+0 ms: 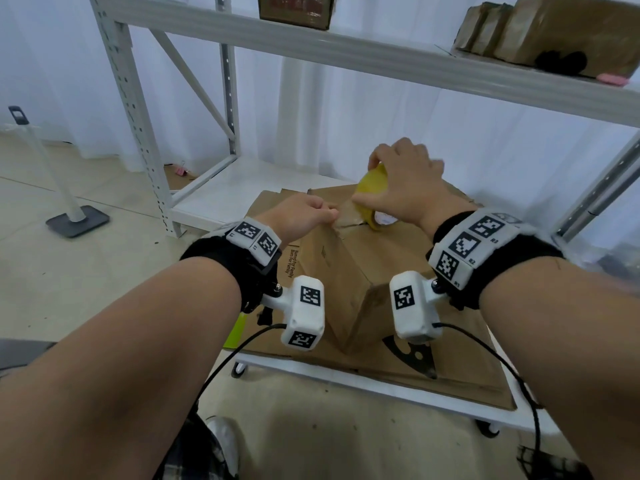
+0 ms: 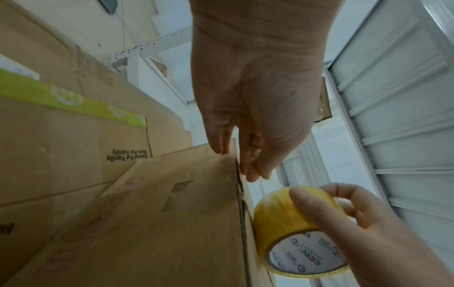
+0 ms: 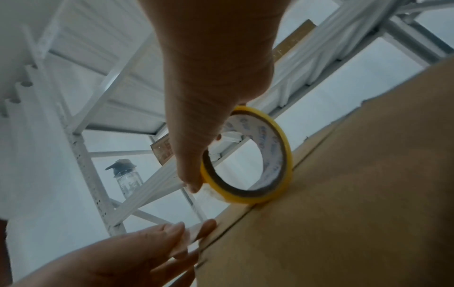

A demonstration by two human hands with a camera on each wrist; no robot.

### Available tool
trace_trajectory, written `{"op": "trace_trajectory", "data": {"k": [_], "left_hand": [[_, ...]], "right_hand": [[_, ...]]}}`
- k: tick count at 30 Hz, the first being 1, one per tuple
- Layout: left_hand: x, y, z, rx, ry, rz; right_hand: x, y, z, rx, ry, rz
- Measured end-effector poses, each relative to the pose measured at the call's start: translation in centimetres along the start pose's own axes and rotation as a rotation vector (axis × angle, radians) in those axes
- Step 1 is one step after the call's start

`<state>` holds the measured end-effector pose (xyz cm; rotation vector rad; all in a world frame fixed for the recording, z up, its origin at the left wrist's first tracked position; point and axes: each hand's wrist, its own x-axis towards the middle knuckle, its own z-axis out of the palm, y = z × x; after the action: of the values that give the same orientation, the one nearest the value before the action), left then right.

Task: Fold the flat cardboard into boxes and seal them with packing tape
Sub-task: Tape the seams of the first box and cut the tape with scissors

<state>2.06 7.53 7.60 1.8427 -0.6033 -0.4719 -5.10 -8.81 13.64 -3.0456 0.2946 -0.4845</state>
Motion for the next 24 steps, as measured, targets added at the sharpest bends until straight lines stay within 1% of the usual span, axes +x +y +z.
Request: {"op": "trace_trajectory", "data": {"k": [2,6,8,10,13,17,19,24], "left_hand": [[-0.2,-0.2,-0.1,0.002,-0.026,0.014],[-0.5,-0.3,0.0,0.055,-0.064,0.031],[-0.6,-0.4,0.0,0.061,-0.081,0.034],[-0.7,-0.7,-0.2,0.033,-0.084,0.05],[-0.7,-1.4,-0.5,0.019,-0.09,0.071],[-0.9,-1.9,-0.6,0.004,-0.074,0.085],[-1.0,-2.1,-0.7,-0.038,-0.065,0.09],[-1.2,-2.2,-0.7,-0.126,-0.013,0.056]], "right_hand": [[-0.9,0.3,0.8,0.249,0.023,0.125],[-2.5,0.1,2.2,0.663,0.118,0.297],[-3.2,-0.3,3.1,0.814,0.154,0.36],[-3.5,-0.6,3.8,0.898,0.171,0.411],[-3.4,-1.0,4.3,0.925,0.17,0.447],[-3.3,-1.3,4.3,0.864,0.185,0.409],[-3.5,-1.5,4.2,0.824,0.19,0.391],[-3.7,-1.8,4.2,0.804,0.182,0.385]]}}
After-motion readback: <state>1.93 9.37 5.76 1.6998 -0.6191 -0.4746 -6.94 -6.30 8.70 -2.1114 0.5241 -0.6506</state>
